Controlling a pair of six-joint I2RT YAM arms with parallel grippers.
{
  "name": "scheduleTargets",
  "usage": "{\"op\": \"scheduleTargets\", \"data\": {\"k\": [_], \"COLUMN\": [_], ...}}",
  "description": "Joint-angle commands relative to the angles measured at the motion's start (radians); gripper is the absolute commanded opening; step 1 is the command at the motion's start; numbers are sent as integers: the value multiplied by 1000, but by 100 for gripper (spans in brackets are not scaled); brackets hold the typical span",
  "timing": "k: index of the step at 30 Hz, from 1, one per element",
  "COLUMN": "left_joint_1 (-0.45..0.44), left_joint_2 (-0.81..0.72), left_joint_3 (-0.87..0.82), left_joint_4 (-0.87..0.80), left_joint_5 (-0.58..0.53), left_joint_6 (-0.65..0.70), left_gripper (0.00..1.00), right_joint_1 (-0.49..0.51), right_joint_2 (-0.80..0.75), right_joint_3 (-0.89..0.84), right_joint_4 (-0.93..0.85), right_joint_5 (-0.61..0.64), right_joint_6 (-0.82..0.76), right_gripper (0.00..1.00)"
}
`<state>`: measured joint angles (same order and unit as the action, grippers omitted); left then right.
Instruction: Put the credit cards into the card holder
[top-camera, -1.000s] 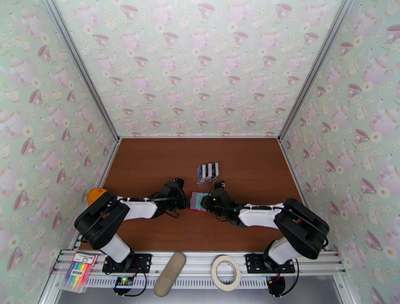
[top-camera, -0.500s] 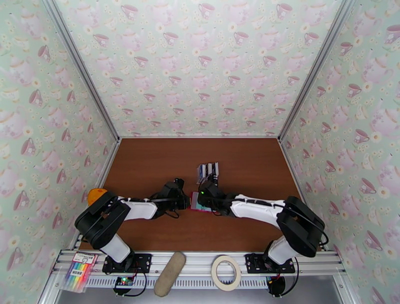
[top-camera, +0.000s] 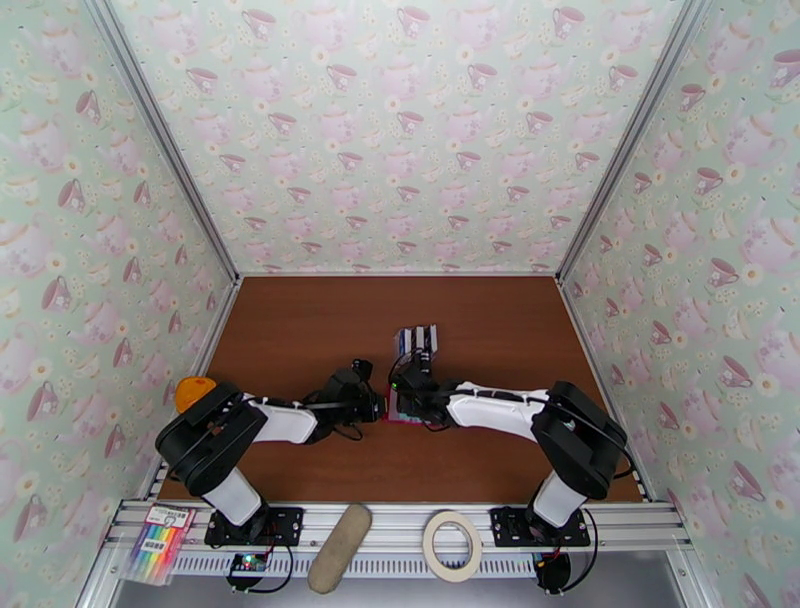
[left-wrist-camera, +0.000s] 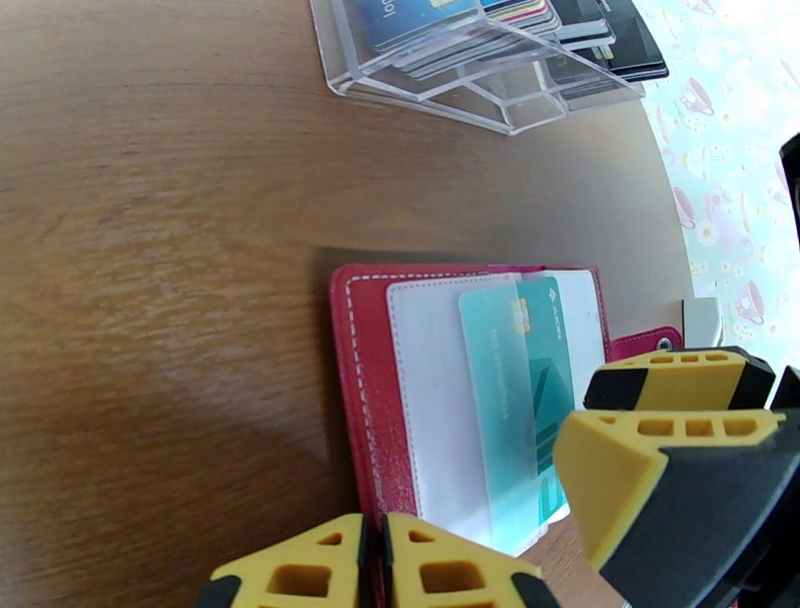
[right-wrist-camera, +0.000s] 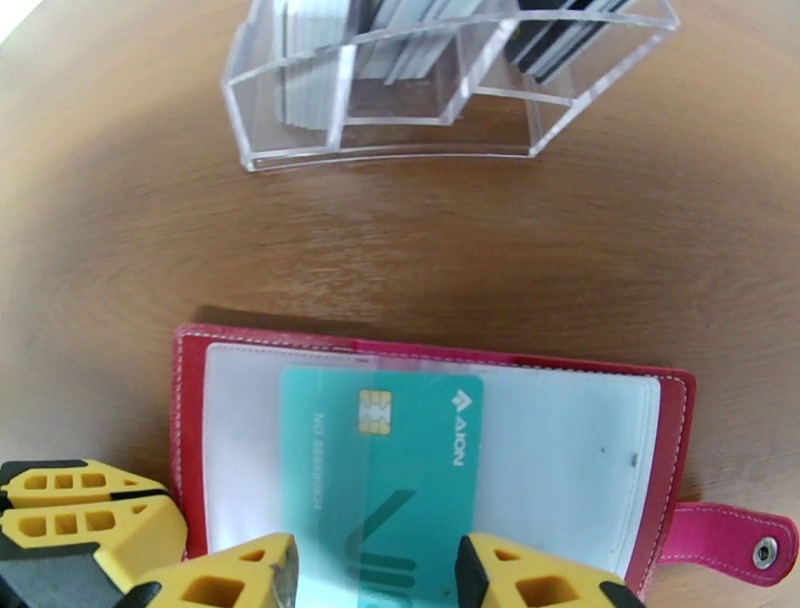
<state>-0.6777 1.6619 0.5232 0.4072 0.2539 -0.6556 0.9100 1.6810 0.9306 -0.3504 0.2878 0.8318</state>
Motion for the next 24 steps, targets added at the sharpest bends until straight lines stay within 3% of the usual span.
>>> {"op": "scheduleTargets", "data": {"k": [1,24], "left_joint_1": [-33,-34], "left_joint_2": [61,72], "left_joint_3": [-58,-66], "left_joint_4": [-174,-156], "left_joint_5": [80,81], "left_joint_6": [-30,-36], "left_gripper": [13,13], "right_joint_1": [6,10], "right_joint_2": [17,60], "right_joint_3": [26,54], "right_joint_4": [-38,5], "right_joint_5": [45,-11], "right_joint_6": [-10,-17], "right_gripper": [48,48]}}
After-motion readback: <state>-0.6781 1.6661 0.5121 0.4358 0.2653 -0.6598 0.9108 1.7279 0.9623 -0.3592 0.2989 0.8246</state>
